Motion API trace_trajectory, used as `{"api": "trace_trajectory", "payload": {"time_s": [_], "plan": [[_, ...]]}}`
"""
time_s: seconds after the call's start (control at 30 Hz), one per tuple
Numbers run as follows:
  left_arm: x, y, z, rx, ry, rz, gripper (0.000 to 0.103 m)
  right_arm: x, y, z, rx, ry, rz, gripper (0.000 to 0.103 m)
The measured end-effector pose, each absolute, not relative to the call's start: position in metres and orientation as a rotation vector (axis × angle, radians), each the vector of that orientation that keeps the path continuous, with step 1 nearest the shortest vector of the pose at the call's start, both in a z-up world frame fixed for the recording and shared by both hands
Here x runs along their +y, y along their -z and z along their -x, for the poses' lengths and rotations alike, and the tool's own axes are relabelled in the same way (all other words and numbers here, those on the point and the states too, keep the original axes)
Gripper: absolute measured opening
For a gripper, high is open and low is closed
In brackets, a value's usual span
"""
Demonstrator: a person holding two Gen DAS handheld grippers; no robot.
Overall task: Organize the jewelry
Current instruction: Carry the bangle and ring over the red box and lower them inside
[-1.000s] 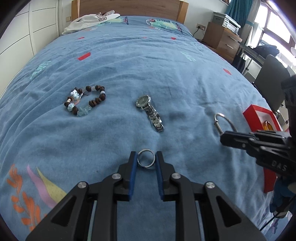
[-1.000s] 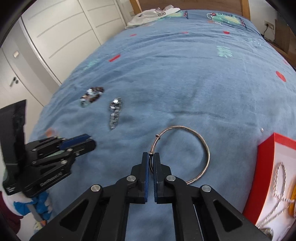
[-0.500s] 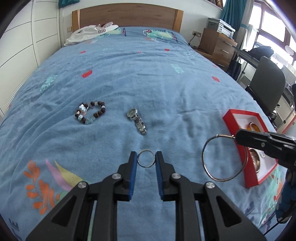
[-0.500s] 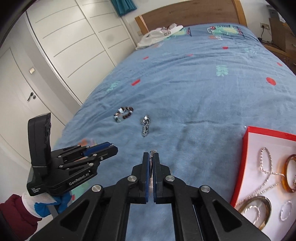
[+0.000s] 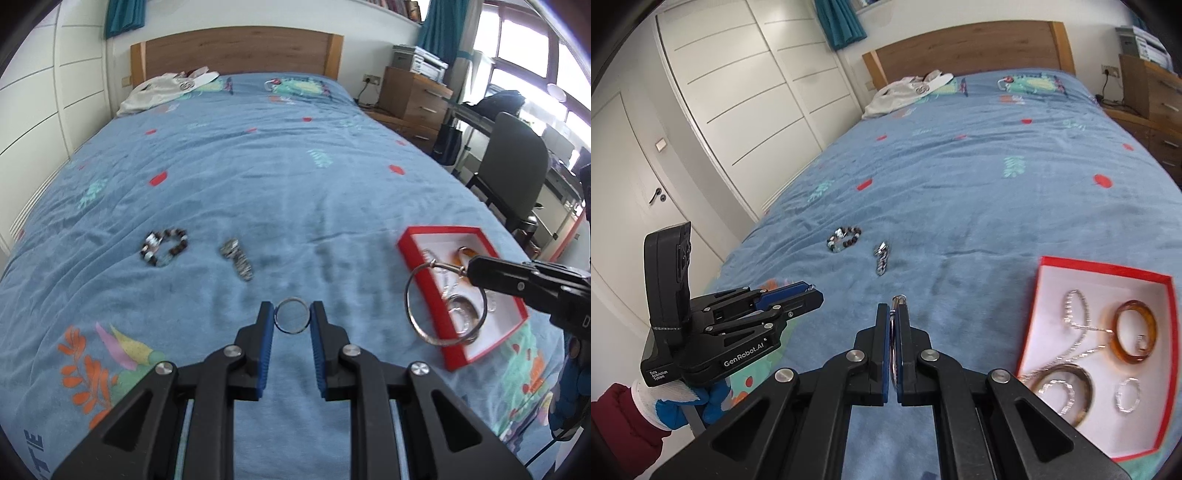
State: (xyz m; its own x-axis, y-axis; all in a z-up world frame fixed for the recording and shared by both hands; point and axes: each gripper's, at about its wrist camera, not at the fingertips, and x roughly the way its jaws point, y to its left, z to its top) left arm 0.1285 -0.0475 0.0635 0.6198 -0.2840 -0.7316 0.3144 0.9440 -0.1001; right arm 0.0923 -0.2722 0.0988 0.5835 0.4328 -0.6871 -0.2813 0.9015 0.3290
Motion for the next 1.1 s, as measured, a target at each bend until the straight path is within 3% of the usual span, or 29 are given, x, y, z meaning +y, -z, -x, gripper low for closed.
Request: {"api": "trace_trajectory", "payload": {"time_s": [0.5,0.77,1.1], "plan": [[-0.189,-0.082,-0.110,0.804,0.568,-0.073,0.018,-0.390,-0.115,-0.048,0.821,-0.195,-0.204,0.001],[-0.258,-0.055,-0.105,0.862,0.645,-0.122,0.018,-0.445,-0.086,-0.046,0.873,-0.125,-0.250,0.000],[-0.292,-0.007,-0.117,0.957,0.623,-0.168,0.018,-0.484,-0.042,-0.049,0.934,-0.101,-0.327,0.000]]}}
